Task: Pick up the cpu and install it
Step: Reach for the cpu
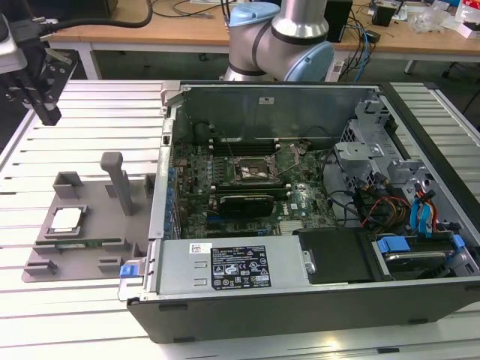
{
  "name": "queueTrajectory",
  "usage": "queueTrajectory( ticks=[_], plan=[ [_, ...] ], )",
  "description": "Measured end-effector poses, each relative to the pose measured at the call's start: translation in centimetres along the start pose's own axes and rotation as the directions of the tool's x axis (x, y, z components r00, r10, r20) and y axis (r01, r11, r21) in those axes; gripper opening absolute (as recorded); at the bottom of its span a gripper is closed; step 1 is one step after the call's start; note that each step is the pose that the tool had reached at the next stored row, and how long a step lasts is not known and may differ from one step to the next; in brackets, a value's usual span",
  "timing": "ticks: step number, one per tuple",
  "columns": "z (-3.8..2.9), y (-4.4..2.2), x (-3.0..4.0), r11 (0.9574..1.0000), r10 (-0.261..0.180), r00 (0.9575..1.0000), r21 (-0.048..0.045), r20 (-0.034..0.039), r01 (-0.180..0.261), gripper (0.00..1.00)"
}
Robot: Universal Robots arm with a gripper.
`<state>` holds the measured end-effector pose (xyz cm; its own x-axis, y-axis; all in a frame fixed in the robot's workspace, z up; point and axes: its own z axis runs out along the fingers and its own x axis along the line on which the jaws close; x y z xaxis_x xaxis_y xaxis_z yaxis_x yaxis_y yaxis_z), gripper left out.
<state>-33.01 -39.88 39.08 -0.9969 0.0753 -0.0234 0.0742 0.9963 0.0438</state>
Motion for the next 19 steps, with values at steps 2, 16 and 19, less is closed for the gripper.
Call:
queueTrajectory(
  ticks=[2, 16, 19],
  plan=[
    [-0.01, -0.05, 0.6, 1.0, 0.0, 1.0, 0.0, 0.0, 0.0, 0.11],
    [-0.06, -0.25, 3.36, 1.0, 0.0, 1.0, 0.0003, 0.0, 0.0, 0.11],
    [-0.06, -0.25, 3.4, 1.0, 0.0, 1.0, 0.0003, 0.0, 0.0, 0.11]
  ],
)
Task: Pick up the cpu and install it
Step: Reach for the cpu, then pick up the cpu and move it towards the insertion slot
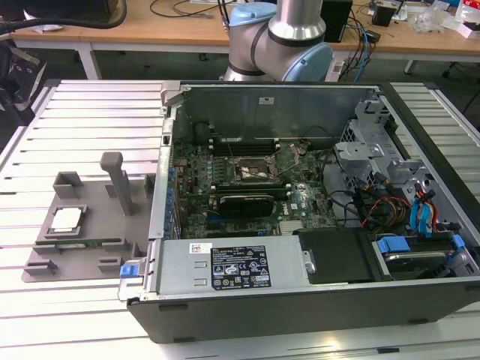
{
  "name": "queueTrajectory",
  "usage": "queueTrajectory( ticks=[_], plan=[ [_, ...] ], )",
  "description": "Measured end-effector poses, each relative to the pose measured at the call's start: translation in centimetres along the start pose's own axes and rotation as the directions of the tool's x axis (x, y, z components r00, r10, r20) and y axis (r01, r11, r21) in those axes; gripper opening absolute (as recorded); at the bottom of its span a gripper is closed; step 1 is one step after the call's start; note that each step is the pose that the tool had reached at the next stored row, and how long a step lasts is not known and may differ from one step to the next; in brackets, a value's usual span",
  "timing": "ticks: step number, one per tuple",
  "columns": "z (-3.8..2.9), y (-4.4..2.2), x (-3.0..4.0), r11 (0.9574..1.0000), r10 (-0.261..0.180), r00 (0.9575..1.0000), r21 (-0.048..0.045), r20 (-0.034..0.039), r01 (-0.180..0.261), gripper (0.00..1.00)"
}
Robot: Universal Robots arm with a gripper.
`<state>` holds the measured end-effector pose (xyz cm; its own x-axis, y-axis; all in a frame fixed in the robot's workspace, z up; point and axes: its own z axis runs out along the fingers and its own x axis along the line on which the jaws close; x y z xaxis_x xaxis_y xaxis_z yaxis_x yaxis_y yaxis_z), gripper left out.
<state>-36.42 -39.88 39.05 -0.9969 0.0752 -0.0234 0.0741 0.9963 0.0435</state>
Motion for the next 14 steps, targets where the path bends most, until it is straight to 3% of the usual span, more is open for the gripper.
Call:
queueTrajectory(
  ticks=[14],
  plan=[
    [0.0, -0.01, 0.05, 1.0, 0.0, 1.0, 0.0, 0.0, 0.0, 0.11]
  ],
)
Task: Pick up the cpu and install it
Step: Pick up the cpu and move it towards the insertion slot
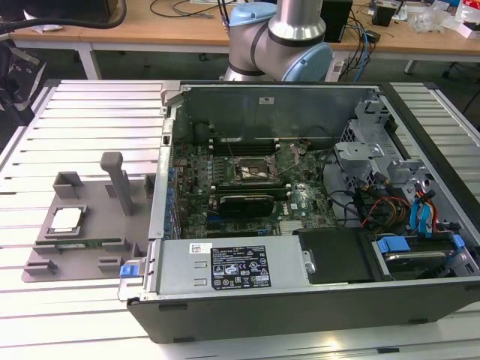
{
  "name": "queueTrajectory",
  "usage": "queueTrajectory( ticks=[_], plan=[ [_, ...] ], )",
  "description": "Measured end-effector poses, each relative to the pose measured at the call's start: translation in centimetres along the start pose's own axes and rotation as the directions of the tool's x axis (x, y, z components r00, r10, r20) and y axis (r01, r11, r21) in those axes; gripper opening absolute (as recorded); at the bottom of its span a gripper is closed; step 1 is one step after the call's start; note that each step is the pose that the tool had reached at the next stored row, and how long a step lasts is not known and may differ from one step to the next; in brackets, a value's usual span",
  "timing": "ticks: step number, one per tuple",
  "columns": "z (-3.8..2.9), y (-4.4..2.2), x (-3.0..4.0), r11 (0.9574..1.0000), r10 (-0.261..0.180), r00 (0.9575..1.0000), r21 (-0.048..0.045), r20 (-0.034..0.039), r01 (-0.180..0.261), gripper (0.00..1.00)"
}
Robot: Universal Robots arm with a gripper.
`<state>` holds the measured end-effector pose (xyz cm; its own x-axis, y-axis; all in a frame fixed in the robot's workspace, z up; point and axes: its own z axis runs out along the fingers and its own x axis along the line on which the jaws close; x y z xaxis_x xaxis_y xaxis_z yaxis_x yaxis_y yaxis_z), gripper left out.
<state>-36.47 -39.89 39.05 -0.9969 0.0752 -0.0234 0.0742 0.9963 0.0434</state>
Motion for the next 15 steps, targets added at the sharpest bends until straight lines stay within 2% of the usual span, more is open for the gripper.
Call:
queueTrajectory(
  ticks=[1, 2, 3, 6, 8, 9, 10, 11, 12, 15],
  plan=[
    [0.0, 0.0, 0.01, 1.0, 0.0, 1.0, -0.0001, 0.0001, 0.0, 0.24],
    [0.0, 0.0, 0.01, 1.0, 0.0, 1.0, -0.0001, 0.0, 0.0, 0.3],
    [0.0, 0.0, 0.01, 1.0, 0.0, 1.0, 0.0, 0.0001, 0.0, 0.31],
    [0.0, 0.0, 0.02, 1.0, 0.0, 1.0, -0.0001, 0.0, 0.0, 0.61],
    [0.0, 0.0, 0.03, 1.0, 0.0, 1.0, 0.0, 0.0, 0.0, 0.73],
    [0.0, 0.0, 0.03, 1.0, 0.0, 1.0, -0.0001, 0.0, 0.0, 0.85],
    [0.0, 0.0, 0.03, 1.0, 0.0, 1.0, -0.0001, 0.0001, 0.0, 0.91],
    [0.0, 0.0, 0.04, 1.0, 0.0, 1.0, 0.0, 0.0001, 0.0, 0.91],
    [0.0, 0.0, 0.04, 1.0, 0.0, 1.0, 0.0, 0.0001, 0.0, 0.98],
    [0.14, -0.01, 0.05, 0.9999, -0.012, 0.9999, 0.0022, -0.0005, 0.012, 0.98]
  ],
)
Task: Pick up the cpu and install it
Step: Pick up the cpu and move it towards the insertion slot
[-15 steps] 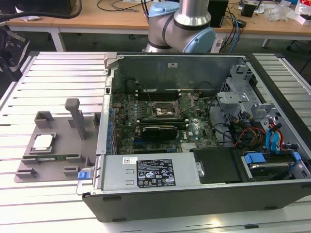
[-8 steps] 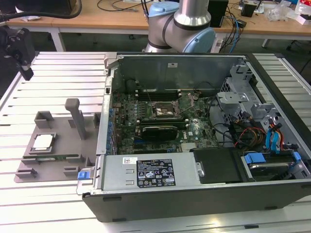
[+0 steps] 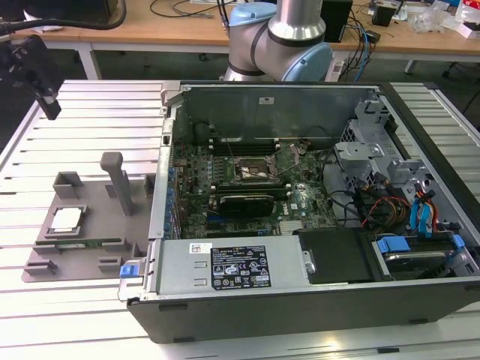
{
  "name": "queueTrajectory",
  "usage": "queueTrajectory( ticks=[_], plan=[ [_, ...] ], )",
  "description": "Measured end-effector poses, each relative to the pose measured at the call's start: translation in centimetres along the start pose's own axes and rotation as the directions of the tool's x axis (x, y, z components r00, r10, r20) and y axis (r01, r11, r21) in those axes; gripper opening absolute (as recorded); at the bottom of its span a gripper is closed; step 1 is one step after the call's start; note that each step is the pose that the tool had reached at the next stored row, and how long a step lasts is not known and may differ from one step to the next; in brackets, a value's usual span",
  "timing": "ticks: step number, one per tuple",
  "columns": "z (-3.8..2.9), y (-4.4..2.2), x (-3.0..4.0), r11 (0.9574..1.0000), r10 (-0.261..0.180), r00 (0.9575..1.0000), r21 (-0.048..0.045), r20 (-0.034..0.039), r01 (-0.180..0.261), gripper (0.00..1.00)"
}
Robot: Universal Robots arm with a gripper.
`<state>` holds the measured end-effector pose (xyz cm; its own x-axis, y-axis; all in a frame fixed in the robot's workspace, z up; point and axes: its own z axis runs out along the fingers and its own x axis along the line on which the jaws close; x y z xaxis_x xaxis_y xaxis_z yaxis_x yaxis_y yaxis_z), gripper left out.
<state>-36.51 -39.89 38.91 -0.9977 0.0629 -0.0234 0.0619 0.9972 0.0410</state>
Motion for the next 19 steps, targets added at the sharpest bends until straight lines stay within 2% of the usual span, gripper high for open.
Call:
queueTrajectory(
  ticks=[3, 6, 7, 8, 10, 11, 13, 19],
  plan=[
    [0.08, 0.0, 0.01, 0.9996, -0.029, 0.9996, -0.0003, -0.0012, 0.029, 0.98],
    [0.28, -0.01, 0.02, 0.9996, -0.029, 0.9996, -0.0004, -0.001, 0.029, 0.98],
    [0.4, -0.02, 0.03, 0.9996, -0.029, 0.9996, -0.0004, -0.0011, 0.029, 0.9],
    [0.46, -0.02, 0.04, 0.9996, -0.029, 0.9996, -0.0004, -0.0011, 0.029, 0.77],
    [0.48, -0.02, 0.05, 0.9996, -0.029, 0.9996, -0.0004, -0.0011, 0.029, 0.77],
    [0.49, -0.02, 0.05, 0.9996, -0.029, 0.9996, -0.0004, -0.0011, 0.029, 0.71],
    [0.5, -0.03, 0.05, 0.9996, -0.029, 0.9996, -0.0004, -0.001, 0.029, 0.71],
    [1.16, -0.06, 0.08, 0.9995, -0.031, 0.9995, -0.0004, -0.0011, 0.031, 0.71]
  ],
)
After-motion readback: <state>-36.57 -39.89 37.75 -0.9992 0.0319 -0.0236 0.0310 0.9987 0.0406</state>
